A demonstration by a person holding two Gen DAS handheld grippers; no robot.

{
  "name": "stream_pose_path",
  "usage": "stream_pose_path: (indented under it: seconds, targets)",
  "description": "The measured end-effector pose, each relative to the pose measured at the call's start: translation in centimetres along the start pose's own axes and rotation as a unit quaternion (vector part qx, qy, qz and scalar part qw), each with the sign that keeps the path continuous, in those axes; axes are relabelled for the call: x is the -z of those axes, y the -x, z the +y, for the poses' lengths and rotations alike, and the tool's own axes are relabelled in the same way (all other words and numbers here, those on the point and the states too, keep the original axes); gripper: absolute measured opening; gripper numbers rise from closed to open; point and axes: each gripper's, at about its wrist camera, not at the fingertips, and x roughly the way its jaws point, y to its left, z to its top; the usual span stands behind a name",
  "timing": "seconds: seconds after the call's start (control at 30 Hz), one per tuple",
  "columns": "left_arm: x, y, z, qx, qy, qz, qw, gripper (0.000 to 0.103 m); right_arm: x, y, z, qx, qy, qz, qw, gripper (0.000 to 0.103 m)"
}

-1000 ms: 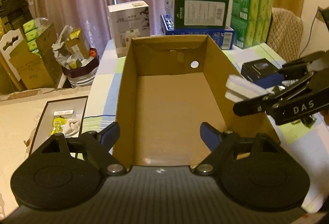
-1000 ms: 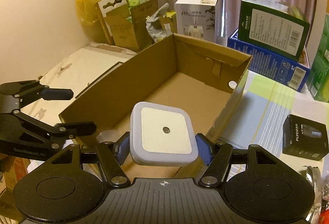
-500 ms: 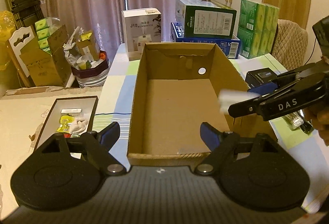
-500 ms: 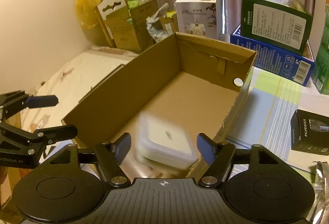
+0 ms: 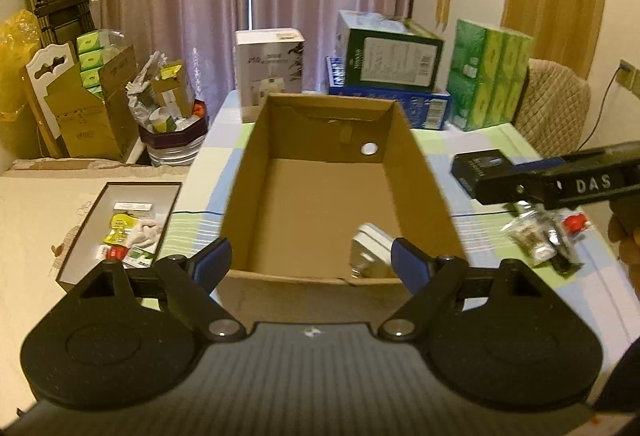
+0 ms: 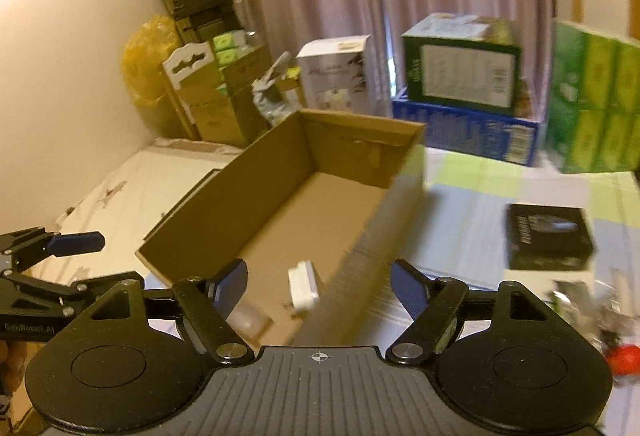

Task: Organize objects
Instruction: 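Carry both items into the cardboard box and open both grippers, then move both tools back toward the remaining items on the table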

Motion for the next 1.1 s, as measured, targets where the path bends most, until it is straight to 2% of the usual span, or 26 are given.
stream_pose_path:
  seconds: [0.27, 0.6, 0.8, 1.1]
  targets:
    - [0.7, 3.1, -5.4, 0.039, -0.007, -0.01, 0.9992, 0.086, 4.0, 9.7, -3.7, 0.075, -0.05, -0.036, 0.995, 0.076]
    - [1.8, 4.3, -12.8, 0.096, -0.03, -0.001, 0.9949, 0.09, 9.8, 20.2, -10.4, 0.174, -0.111, -0.048, 0.977, 0.076]
    - [2.6, 3.3, -16.1, 0.114, -0.038, 0.015, 0.9926, 0.09, 13.1, 23.0, -13.1, 0.2, -0.144, -0.043, 0.968, 0.076]
    - [2.6, 1.7, -18.9, 0.121, -0.049, 0.031, 0.991, 0.09, 14.8, 23.7, -15.6, 0.212, -0.166, -0.039, 0.962, 0.076]
